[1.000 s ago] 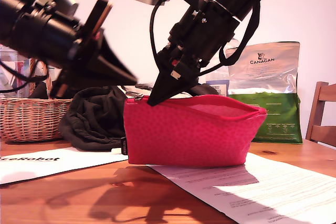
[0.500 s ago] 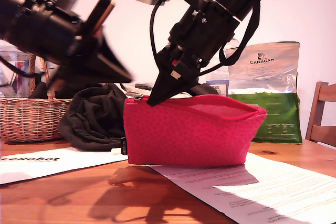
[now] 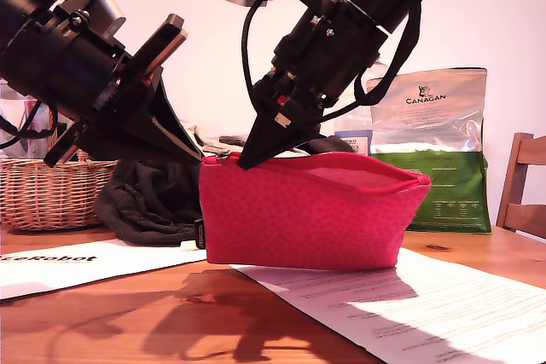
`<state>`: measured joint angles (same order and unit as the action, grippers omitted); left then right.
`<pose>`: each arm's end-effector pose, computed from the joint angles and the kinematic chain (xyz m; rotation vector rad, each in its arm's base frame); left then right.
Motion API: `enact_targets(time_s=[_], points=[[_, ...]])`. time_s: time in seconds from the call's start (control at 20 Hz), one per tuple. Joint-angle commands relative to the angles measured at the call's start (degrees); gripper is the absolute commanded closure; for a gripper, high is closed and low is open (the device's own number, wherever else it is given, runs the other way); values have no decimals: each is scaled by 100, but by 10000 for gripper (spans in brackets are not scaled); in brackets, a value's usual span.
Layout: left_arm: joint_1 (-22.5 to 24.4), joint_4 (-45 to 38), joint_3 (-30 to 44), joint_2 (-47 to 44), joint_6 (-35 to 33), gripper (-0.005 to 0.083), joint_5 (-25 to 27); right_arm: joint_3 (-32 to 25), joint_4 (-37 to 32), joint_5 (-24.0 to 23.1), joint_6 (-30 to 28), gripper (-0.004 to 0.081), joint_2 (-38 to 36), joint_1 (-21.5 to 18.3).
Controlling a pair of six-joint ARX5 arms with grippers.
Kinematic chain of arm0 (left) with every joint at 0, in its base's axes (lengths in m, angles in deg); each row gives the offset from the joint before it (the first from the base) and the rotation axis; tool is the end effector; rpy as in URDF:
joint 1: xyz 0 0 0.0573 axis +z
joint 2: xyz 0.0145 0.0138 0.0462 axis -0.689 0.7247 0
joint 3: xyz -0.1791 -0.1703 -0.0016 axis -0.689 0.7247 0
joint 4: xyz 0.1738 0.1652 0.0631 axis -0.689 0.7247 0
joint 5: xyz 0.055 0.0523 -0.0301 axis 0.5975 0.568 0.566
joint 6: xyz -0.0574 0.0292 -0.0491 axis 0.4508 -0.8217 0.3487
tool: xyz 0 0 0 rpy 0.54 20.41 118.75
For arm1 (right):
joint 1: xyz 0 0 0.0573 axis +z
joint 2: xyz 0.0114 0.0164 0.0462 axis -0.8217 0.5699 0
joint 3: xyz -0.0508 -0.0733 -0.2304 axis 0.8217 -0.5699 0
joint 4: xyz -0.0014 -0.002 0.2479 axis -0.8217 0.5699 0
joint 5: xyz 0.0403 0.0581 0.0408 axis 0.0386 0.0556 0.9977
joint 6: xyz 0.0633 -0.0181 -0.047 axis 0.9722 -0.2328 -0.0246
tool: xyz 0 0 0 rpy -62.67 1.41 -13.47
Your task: Close the zipper in the zip bag in front of you
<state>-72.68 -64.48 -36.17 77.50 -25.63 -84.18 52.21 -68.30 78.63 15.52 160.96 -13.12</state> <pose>0.2490 -0.1640 0.1633 -0.3753 0.7582 -0.6689 0.2594 0.2503 0.1796 -0.8920 0.4087 1.1258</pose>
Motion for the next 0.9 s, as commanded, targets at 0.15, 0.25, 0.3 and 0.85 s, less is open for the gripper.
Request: enact_targets(time_s=[0.15, 0.25, 0.3, 0.85], points=[[-13, -350, 7, 131, 109, 797, 2, 22, -55, 48, 15, 782, 42, 50], [-28, -702, 7, 131, 321, 797, -90, 22, -46, 57, 17, 782, 42, 61], [-50, -804, 4, 131, 492, 797, -201, 22, -48, 57, 15, 782, 42, 61], [-142, -470, 2, 90, 87, 797, 688, 22, 59, 48, 9, 782, 42, 59]])
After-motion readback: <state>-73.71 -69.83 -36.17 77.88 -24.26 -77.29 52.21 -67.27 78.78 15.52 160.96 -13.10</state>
